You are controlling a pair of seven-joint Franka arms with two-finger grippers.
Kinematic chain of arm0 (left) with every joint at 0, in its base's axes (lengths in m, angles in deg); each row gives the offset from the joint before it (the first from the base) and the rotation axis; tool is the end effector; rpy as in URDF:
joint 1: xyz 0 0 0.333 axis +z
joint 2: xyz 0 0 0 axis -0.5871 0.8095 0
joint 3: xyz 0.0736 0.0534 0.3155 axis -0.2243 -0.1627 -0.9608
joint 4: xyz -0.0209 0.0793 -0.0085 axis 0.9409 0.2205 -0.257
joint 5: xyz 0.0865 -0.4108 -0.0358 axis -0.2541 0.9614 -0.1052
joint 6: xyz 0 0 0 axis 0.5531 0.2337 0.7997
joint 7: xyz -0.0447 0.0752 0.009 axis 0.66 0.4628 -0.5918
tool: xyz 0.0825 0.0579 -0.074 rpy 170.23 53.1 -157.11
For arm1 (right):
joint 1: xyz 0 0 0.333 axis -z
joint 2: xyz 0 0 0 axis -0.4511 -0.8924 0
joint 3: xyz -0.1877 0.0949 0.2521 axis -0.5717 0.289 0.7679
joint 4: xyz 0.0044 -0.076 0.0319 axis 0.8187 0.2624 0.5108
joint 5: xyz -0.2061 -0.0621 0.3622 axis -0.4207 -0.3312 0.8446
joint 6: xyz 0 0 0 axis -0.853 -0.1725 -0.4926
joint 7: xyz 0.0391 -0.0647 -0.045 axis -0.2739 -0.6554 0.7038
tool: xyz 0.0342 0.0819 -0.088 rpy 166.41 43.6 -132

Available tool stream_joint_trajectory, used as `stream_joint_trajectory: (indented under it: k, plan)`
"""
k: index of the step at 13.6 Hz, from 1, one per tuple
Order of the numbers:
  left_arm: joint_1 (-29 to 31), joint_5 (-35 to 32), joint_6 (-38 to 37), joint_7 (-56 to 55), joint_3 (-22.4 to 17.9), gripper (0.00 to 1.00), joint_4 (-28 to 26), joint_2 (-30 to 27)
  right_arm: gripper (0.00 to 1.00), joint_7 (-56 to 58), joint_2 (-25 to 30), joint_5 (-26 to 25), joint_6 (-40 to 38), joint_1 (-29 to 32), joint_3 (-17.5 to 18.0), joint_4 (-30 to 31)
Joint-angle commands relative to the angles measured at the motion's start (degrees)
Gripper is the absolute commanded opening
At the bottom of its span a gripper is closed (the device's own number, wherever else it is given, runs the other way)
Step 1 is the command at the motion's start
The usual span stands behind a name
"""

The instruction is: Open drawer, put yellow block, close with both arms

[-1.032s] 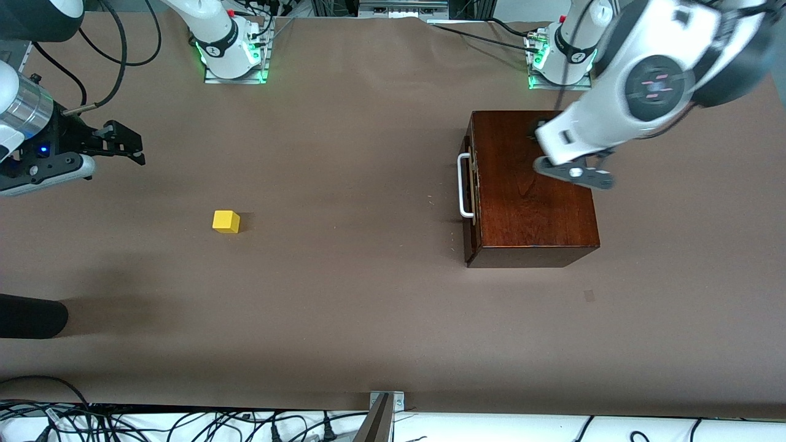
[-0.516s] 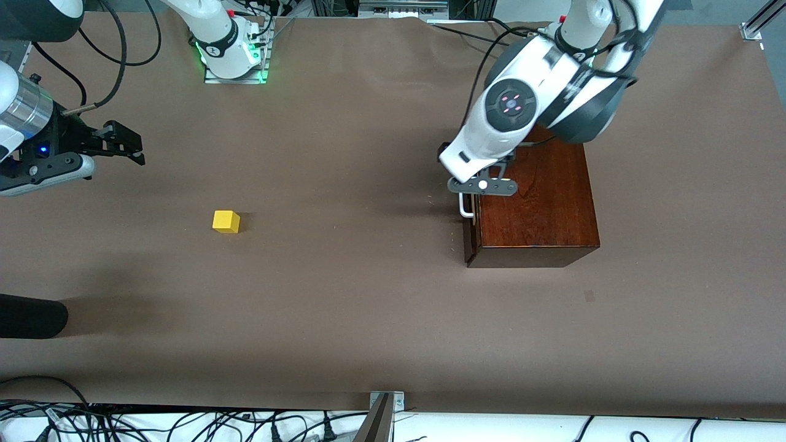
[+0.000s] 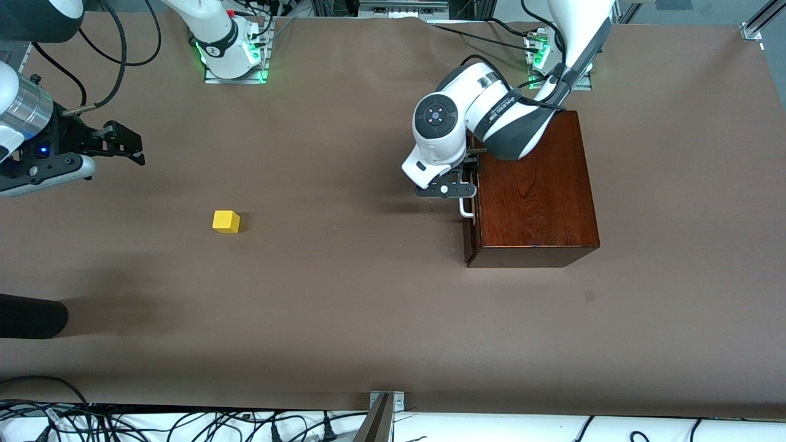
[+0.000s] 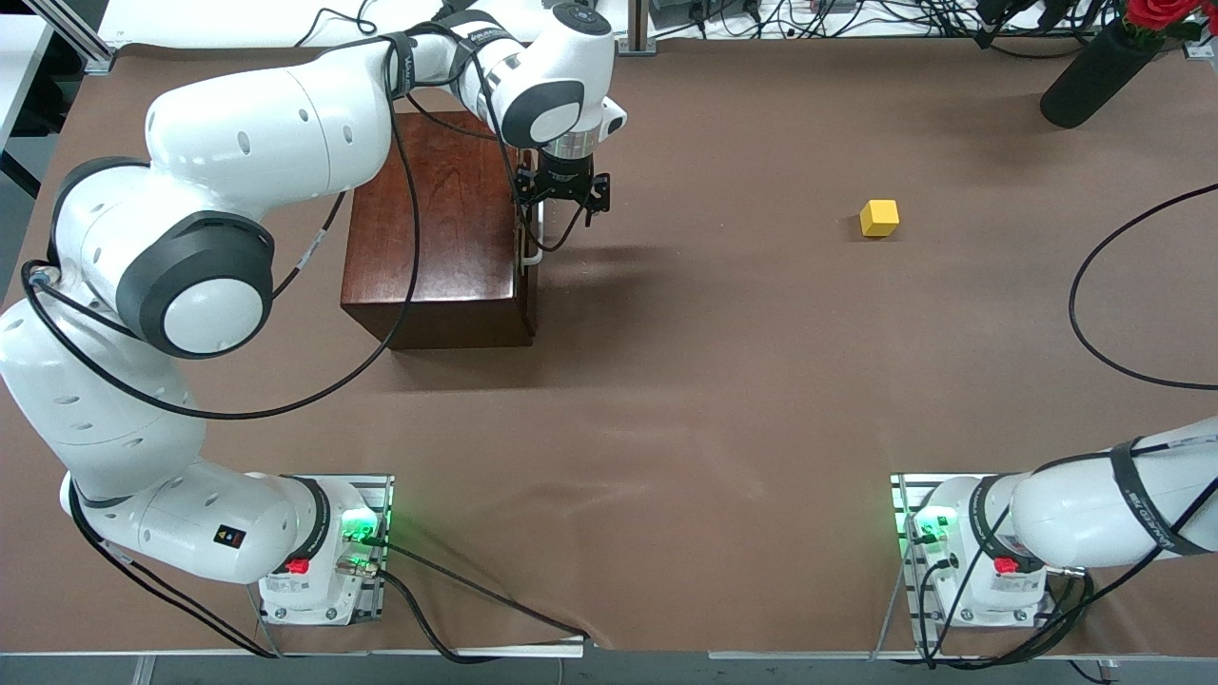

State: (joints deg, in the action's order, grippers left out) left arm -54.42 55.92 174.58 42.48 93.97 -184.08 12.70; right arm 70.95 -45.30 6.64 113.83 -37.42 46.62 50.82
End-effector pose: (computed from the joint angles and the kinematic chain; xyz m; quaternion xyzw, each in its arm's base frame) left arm 0.5111 -0.4312 0.3061 -0.9910 0.0048 0.0977 0.0911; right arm 0.6124 0.0516 0.5793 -0.9882 -0.1521 0.0170 0.0051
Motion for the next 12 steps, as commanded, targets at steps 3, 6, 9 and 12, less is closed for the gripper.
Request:
stream_joint_trajectory:
  k: [3, 6, 9, 12]
  plan:
    - [-0.16, -3.67, -0.28, -1.18, 0.00, 1.00, -0.21, 1.62, 1.00, -0.01, -0.24, 0.21, -0.62, 0.67, 0.19, -0.70]
    - [-1.13, -3.85, -0.10, -1.79, 0.00, 1.00, -0.13, 3.03, 1.00, -0.01, -0.24, 0.21, -0.62, 0.67, 0.19, -0.70]
    - [-2.00, -3.85, 1.22, -2.84, 0.00, 1.00, -0.13, 3.91, 1.00, -0.01, -0.24, 0.21, -0.62, 0.67, 0.19, -0.70]
    - [-2.36, -5.07, 1.22, -3.55, 0.00, 1.00, -0.04, 4.00, 1.00, -0.01, -0.24, 0.21, -0.71, 0.67, 0.19, -0.70]
